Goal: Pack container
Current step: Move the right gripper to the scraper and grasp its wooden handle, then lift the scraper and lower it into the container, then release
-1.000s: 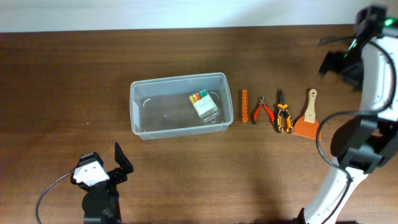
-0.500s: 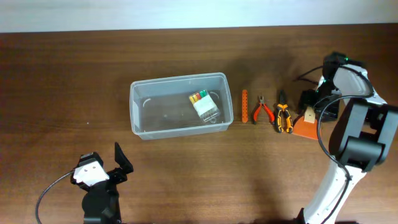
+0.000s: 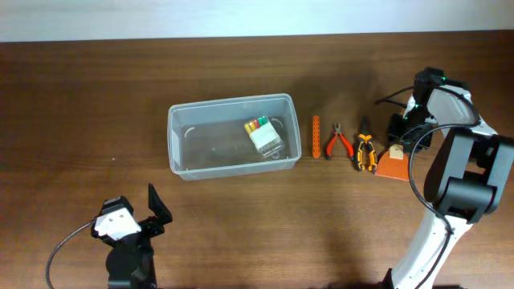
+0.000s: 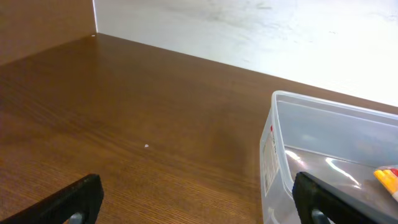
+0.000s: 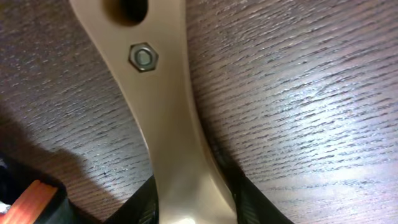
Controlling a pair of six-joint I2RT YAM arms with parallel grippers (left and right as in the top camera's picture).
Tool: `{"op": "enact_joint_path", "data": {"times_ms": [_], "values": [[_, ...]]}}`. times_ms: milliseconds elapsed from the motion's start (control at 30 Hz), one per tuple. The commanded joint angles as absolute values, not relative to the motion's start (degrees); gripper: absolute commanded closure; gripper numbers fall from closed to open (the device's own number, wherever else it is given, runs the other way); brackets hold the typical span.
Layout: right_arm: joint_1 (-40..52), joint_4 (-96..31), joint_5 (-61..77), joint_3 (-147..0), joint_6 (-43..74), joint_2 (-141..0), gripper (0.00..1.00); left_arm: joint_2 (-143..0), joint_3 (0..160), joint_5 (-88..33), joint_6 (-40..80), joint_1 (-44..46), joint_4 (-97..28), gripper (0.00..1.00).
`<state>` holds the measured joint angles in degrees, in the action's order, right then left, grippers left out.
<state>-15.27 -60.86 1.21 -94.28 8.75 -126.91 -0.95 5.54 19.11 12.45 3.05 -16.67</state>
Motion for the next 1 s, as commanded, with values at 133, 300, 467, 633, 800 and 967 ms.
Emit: {"op": "enact_joint_path", "data": {"times_ms": [133, 300, 467, 633, 800, 967], "values": [[-15.16, -61.06, 0.89, -92.92, 8.84, -127.66, 0.67, -0.69, 5.32, 19.33, 11.94, 3.27, -16.71, 0.01], [-16.19, -61.84, 0.86, -93.95, 8.82, -126.28, 0.74, -0.69, 5.32, 19.33, 11.94, 3.27, -16.71, 0.01], [-16.4, -67.05, 0.86, -101.16, 8.82, -122.3, 0.73, -0.69, 5.32, 19.31, 11.94, 3.27, -16.71, 0.01], [-13.72, -74.28, 2.02, -112.33, 8.8, -114.91, 0.86, -0.69, 5.32, 19.33, 11.94, 3.27, -16.71, 0.01], [-0.67, -76.23, 10.52, -119.57, 1.37, -107.94, 0.96, -0.69, 5.32, 19.33, 11.94, 3.27, -16.71, 0.01], [18.31, -73.06, 10.96, -119.81, -15.62, -108.42, 0.96, -0.69, 5.32, 19.33, 11.94, 3.27, -16.71, 0.01]]}}
